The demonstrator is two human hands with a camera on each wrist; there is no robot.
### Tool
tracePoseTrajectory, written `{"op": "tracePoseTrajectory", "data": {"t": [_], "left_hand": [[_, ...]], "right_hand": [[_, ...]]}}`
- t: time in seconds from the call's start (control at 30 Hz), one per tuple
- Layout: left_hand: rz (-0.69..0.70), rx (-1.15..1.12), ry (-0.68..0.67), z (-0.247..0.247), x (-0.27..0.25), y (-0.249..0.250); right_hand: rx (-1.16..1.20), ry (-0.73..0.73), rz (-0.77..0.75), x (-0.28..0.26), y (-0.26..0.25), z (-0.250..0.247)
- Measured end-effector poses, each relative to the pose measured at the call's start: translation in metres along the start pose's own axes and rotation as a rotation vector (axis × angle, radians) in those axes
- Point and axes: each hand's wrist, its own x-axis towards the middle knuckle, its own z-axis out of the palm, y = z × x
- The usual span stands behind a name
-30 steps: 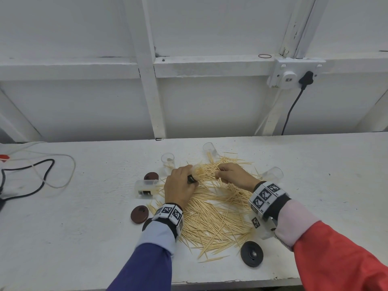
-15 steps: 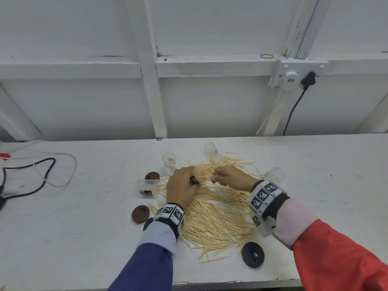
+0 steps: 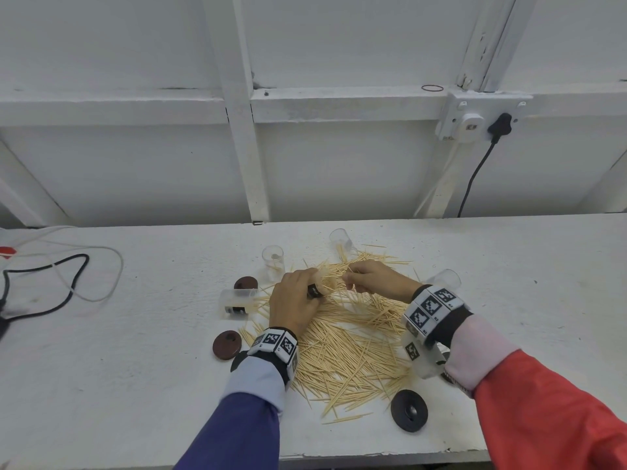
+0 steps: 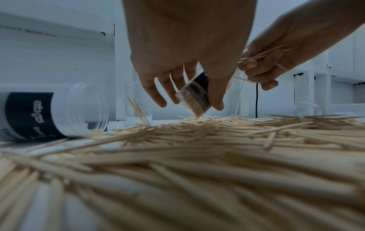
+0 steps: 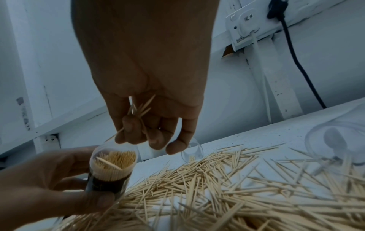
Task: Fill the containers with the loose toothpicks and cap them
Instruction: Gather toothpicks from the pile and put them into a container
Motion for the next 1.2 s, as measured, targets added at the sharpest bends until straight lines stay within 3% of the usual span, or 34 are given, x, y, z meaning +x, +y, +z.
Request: {"op": "tracePoseTrajectory", "data": {"t": [0.27, 0.83, 1.03, 1.2], "left_hand": [[-0.006, -0.014, -0.009, 0.000, 0.000, 0.000], [-0.003, -0.001, -0.007, -0.007, -0.002, 0.006], [0.117, -0.048, -0.110, -0.003, -0.002, 0.006], [0.151, -0.053, -0.155, -0.004, -0.002, 0.008]], "right_hand": [[0.024, 0.006, 0.003, 0.002, -0.002, -0.001], [-0.066, -0.140, 0.085, 0.006, -0.001, 0.003], [-0.082, -0.102, 0.091, 0.009, -0.009, 0.000], [-0.343, -0.094, 0.084, 0.010, -0.015, 0.001]]}}
